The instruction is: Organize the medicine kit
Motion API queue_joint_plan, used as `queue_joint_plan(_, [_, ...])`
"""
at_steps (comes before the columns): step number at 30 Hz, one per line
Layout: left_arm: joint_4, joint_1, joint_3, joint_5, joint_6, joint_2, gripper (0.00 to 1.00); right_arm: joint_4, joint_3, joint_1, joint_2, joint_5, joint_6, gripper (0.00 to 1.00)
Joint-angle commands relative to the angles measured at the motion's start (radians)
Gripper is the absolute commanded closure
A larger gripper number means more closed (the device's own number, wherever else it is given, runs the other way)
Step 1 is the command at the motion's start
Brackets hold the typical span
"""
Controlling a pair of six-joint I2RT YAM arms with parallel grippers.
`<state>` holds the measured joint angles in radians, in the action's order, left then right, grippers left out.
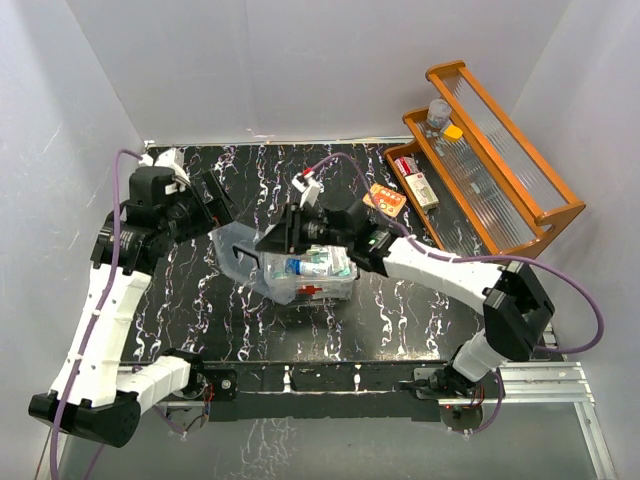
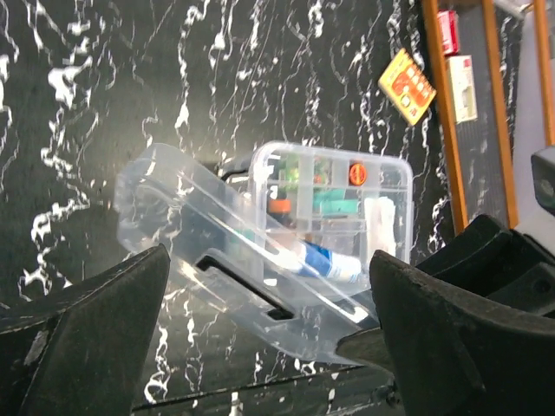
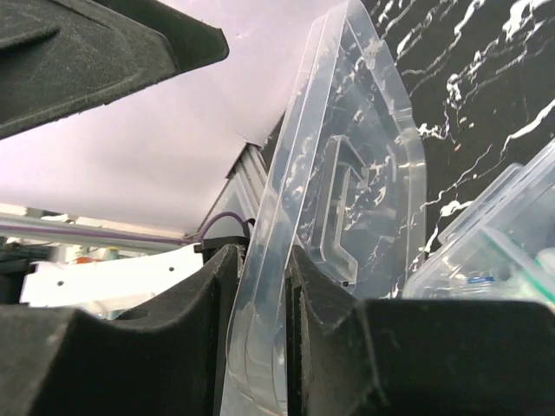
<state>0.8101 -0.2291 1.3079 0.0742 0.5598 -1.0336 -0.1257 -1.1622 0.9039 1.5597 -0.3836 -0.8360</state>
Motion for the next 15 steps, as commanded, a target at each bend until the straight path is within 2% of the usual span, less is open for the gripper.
queue_joint_plan(1, [-0.020,0.001,0.090,-0.009,-0.048,-0.034,0.01,-0.090,0.011,-0.104,-0.063,-0.218,-0.038,0.82])
queue_joint_plan(5, [-0.040,0.002,0.087,-0.024,-0.054,-0.041,0.01,-0.088,0.037,-0.177,-0.077,-0.306,-0.104,0.82])
queue_joint_plan(12, [-0.112,0.001,-0.054,0.037,-0.045,-0.013,0.01,-0.108,0.070,-0.294,-0.078,-0.454,-0.207,0.82])
queue_joint_plan(15, [-0.134,0.001,-0.115,0.078,-0.049,-0.015,0.02,-0.199,0.107,-0.342,-0.078,-0.538,-0.259,0.82])
